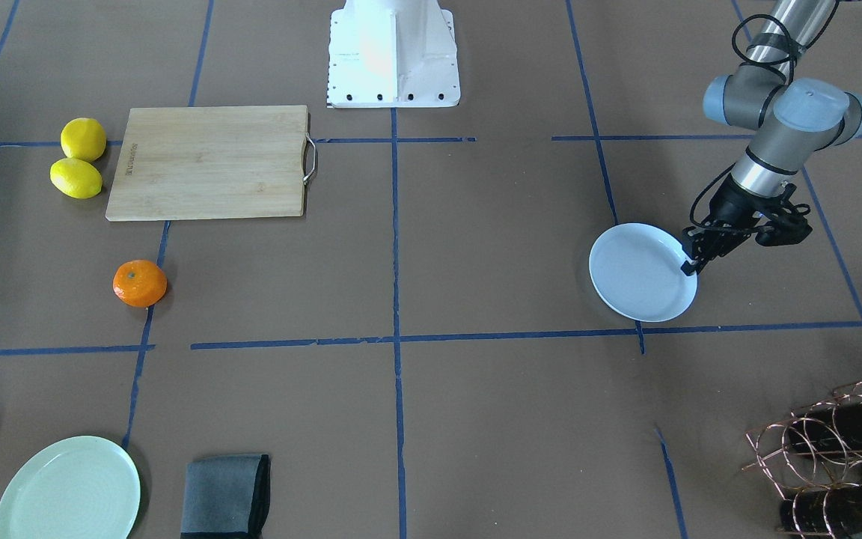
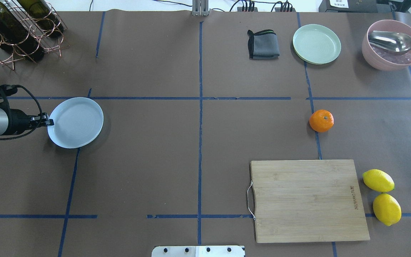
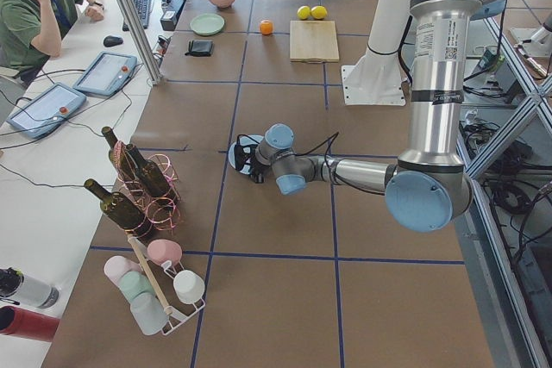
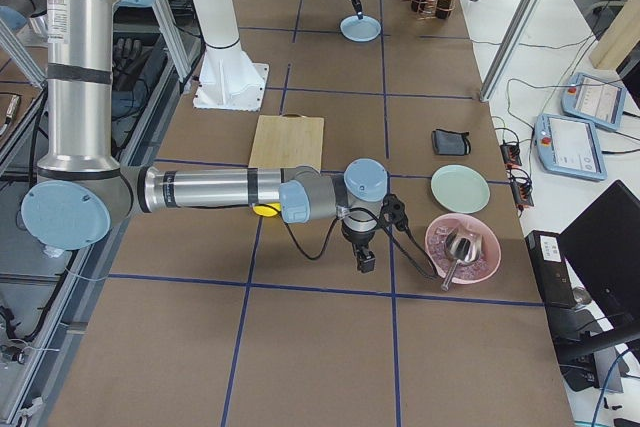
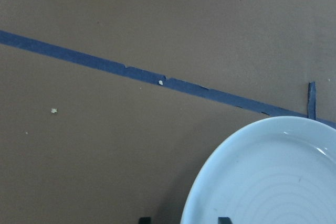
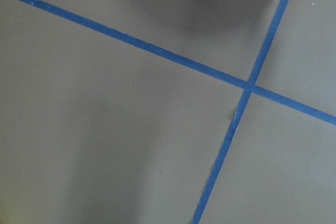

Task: Pick orange to plate
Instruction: 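Reach the left gripper to the edge of the white plate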

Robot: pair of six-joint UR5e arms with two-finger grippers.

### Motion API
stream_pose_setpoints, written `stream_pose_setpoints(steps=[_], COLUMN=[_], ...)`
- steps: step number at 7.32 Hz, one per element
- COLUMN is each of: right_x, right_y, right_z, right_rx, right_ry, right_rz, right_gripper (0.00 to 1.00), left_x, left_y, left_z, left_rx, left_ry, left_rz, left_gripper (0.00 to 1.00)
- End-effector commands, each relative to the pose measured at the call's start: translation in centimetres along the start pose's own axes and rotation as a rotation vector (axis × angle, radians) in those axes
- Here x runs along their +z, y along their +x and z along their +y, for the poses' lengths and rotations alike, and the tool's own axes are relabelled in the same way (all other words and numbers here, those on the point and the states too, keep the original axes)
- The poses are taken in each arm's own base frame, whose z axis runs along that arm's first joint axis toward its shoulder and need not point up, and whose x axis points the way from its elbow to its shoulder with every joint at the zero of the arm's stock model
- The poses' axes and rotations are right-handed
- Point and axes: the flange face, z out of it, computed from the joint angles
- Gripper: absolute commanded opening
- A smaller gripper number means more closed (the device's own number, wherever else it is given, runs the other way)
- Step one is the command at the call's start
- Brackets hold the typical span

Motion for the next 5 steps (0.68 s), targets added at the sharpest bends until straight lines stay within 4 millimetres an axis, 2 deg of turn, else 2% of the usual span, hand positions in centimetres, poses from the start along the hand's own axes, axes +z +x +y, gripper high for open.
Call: stream_pose_setpoints(steps=[1, 2, 3, 4, 5], right_x=[0.1, 0.1, 0.0, 0.0, 0.0], right_y=[0.1, 0.1, 0.0, 0.0, 0.0], right_z=[0.1, 0.1, 0.0, 0.0, 0.0], right_rx=[0.002, 0.002, 0.001, 0.0, 0.001], right_ry=[-0.002, -0.002, -0.001, 0.0, 0.0], right_rz=[0.0, 0.0, 0.0, 0.0, 0.0], right_gripper=[1.0, 1.0, 1.0, 1.0, 1.0], left_x=[-0.1, -1.0, -2.4, -2.8, -2.1], left_y=[0.2, 1.6, 4.0, 7.1, 11.6], left_z=[0.0, 0.0, -0.1, -0.6, -2.0], left_rx=[0.005, 0.014, 0.025, 0.033, -0.001], left_ry=[-0.002, -0.002, 0.008, 0.008, 0.007], left_rz=[0.005, 0.033, 0.083, 0.125, 0.124], left_gripper=[0.0, 0.0, 0.0, 0.0, 0.0])
